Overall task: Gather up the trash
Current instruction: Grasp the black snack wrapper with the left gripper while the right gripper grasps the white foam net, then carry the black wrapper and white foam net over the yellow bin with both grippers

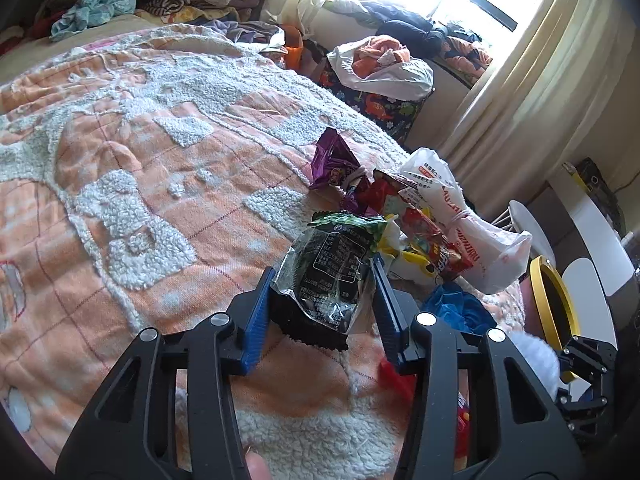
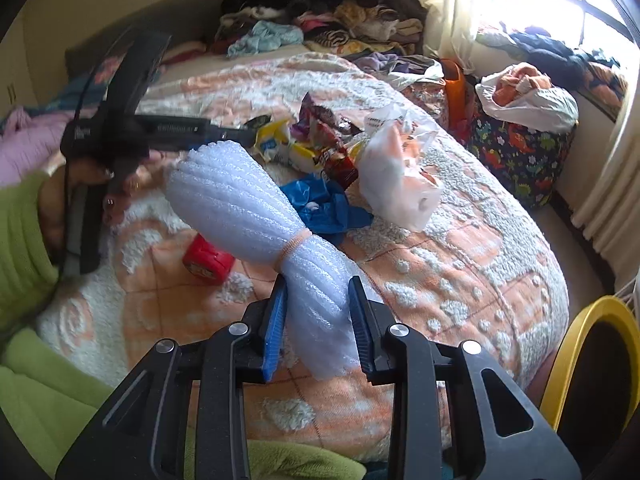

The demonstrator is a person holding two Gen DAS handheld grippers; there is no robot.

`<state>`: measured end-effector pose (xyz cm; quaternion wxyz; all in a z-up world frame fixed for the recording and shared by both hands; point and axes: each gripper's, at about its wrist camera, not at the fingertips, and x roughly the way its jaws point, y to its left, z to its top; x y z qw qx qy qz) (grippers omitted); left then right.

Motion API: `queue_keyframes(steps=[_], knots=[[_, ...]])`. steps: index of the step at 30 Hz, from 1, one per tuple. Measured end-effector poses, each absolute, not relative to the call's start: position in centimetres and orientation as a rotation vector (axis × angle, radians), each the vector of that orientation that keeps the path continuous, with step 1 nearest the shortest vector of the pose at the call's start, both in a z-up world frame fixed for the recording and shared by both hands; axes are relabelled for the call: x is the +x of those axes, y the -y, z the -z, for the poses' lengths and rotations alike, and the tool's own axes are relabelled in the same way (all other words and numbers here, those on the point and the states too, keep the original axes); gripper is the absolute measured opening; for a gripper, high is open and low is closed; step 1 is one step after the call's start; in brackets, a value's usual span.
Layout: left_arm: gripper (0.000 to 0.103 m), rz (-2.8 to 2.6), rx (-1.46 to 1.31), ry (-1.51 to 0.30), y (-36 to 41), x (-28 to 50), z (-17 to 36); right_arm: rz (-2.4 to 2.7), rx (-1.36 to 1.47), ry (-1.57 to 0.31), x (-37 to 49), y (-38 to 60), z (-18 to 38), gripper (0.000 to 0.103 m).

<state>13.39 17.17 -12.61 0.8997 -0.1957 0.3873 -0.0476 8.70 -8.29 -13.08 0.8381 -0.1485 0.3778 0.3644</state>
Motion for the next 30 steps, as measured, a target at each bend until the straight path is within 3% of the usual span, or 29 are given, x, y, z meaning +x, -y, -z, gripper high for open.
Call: queue_keyframes(steps=[11,30], knots=[[0.027,0.09,-0.42,-0.746,-16.5,10.9,11.1,-0.749,-0.158,-0.771,7.5,10.7,11.5,0.027],[0.024,0.116,-0.384,-0.675,-13.2,9.5,8.0,-0.702,-0.07,-0.708,7.0,13.2,8.8,0.026]])
